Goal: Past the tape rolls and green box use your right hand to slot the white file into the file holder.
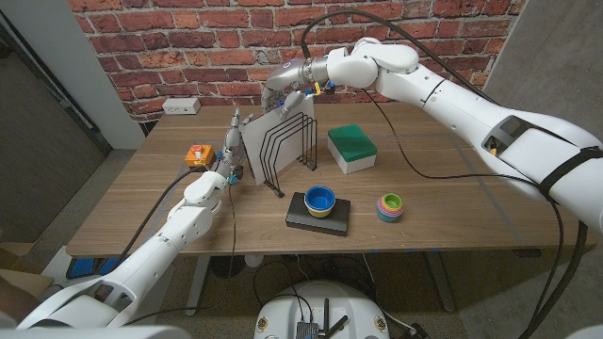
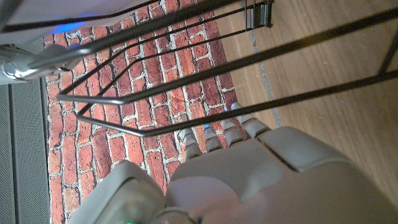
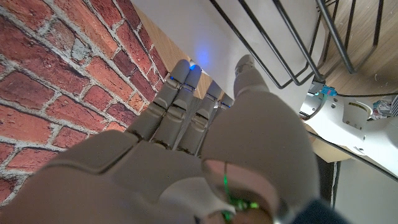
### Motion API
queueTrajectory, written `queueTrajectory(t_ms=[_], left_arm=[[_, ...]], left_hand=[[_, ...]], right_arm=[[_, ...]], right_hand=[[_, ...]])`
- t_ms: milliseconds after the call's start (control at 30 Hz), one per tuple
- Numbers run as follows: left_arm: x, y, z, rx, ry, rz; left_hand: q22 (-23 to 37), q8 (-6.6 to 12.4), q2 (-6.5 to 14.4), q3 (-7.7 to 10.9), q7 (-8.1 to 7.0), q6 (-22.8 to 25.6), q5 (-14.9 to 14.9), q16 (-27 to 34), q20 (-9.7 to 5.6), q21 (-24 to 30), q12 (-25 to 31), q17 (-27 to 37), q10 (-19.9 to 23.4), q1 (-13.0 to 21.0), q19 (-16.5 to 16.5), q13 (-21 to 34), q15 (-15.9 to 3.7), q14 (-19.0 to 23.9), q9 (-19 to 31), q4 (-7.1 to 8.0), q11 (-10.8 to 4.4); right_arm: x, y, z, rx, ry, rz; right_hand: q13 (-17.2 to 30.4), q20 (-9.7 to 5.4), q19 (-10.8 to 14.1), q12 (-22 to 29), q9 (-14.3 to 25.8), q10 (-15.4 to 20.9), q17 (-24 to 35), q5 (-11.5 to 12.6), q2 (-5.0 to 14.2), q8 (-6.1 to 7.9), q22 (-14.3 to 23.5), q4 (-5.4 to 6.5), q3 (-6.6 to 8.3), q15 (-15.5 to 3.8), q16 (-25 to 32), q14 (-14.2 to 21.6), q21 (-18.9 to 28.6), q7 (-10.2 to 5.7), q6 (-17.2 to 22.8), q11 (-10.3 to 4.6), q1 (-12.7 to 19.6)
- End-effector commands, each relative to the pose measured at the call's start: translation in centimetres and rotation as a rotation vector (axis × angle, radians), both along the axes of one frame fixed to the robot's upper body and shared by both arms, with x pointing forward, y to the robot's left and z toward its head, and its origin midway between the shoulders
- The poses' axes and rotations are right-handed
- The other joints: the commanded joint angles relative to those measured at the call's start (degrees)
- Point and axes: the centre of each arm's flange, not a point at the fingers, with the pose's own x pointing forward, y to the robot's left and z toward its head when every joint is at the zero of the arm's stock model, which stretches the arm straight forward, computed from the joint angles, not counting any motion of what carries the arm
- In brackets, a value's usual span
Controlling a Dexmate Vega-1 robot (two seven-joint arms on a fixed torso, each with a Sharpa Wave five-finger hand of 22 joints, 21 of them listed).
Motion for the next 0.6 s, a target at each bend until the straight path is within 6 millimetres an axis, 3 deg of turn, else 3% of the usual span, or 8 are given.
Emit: queueTrajectory(t_ms=[33,333,600], left_arm=[[0.0,0.0,0.01,0.0,0.0,0.0],[0.0,0.0,0.0,0.0,0.0,0.0],[0.0,-0.02,-0.02,0.0,0.0,0.0]], left_hand=[[0.28,0.33,0.44,-0.03,-0.51,-0.16,0.36,0.33,0.03,0.39,0.38,0.13,-0.1,-0.03,0.42,0.31,-0.26,0.27,0.28,0.3,-0.43],[0.28,0.32,0.44,-0.03,-0.51,-0.19,0.36,0.34,0.02,0.38,0.38,0.13,-0.11,-0.03,0.4,0.31,-0.24,0.3,0.28,0.3,-0.58],[0.28,0.36,0.44,-0.03,-0.51,-0.09,0.36,0.34,0.07,0.4,0.39,0.13,-0.08,-0.03,0.46,0.31,-0.21,0.29,0.28,0.3,-0.49]], right_arm=[[0.19,-0.26,0.4,-0.014,0.019,-0.015],[0.4,-0.26,0.76,-0.024,0.047,-0.032],[0.49,-0.21,1.22,-0.043,0.116,-0.063]], right_hand=[[-0.43,-2.2,-1.64,0.14,-0.13,-1.88,-0.39,0.43,-0.41,-0.7,-0.01,0.14,-0.61,-7.59,-0.22,-2.1,-0.95,-0.04,-1.44,-0.02,-1.45],[-2.14,-0.63,-3.45,0.3,-0.52,-6.97,-2.02,0.96,-1.18,-2.05,-0.11,0.58,-1.35,-7.12,-0.17,-7.37,-3.26,0.08,-5.33,0.51,-4.18],[-3.99,1.25,-6.2,0.07,-0.89,-12.46,-3.85,1.46,-2.08,-3.26,-0.2,0.39,-1.74,-4.52,-0.6,-13.25,-6.07,0.94,-10.6,2.31,-5.63]])
